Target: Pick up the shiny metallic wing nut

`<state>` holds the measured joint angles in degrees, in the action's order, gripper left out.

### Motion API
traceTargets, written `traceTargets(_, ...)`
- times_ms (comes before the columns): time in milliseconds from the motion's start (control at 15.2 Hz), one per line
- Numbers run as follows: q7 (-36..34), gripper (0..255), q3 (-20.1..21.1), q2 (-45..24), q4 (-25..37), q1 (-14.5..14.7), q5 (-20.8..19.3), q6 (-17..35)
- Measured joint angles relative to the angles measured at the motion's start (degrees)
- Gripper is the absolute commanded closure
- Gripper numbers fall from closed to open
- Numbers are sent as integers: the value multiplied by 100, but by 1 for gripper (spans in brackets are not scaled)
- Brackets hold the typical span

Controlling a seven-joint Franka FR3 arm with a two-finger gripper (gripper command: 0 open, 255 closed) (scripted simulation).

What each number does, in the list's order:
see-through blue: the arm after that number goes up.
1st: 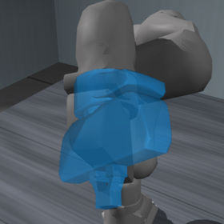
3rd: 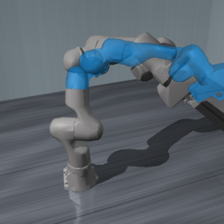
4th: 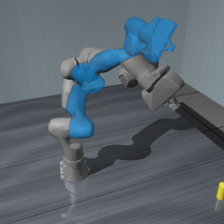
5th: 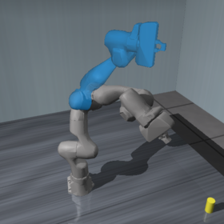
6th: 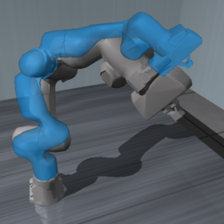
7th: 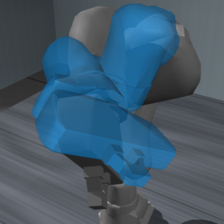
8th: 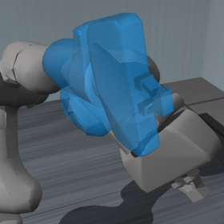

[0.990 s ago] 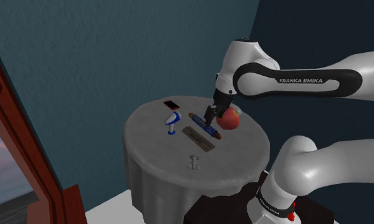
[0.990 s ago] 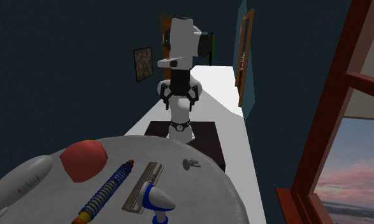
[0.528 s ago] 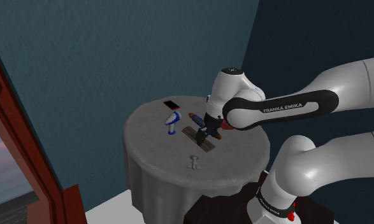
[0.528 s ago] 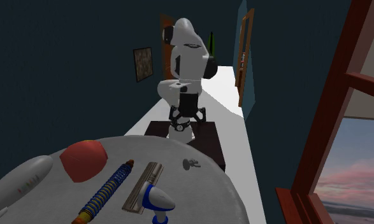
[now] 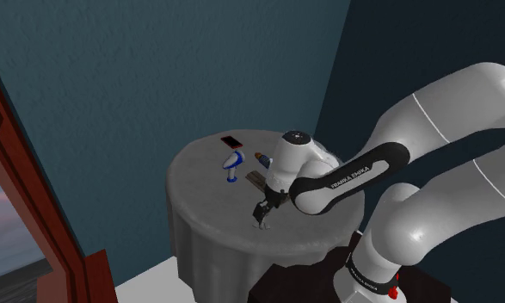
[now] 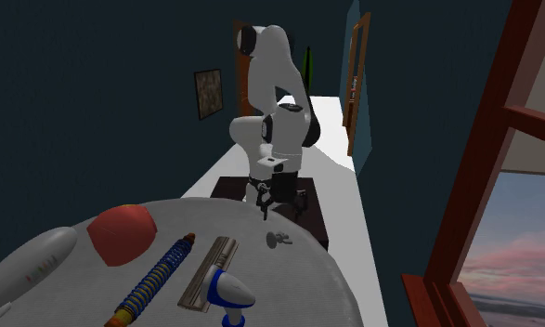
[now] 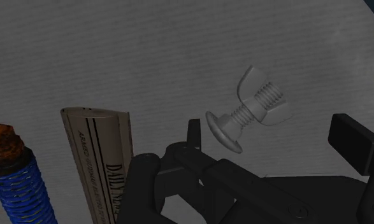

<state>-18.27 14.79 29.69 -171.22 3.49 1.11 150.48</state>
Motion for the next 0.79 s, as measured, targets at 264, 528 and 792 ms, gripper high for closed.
traceTargets(264,-212,0,201,-433,-69,-83,-74,518)
traceTargets(528,-419,0,421,-953,-111,-337,-289,1084)
traceTargets(792,-483,255,490,-1105,-147,-430,-371,1279)
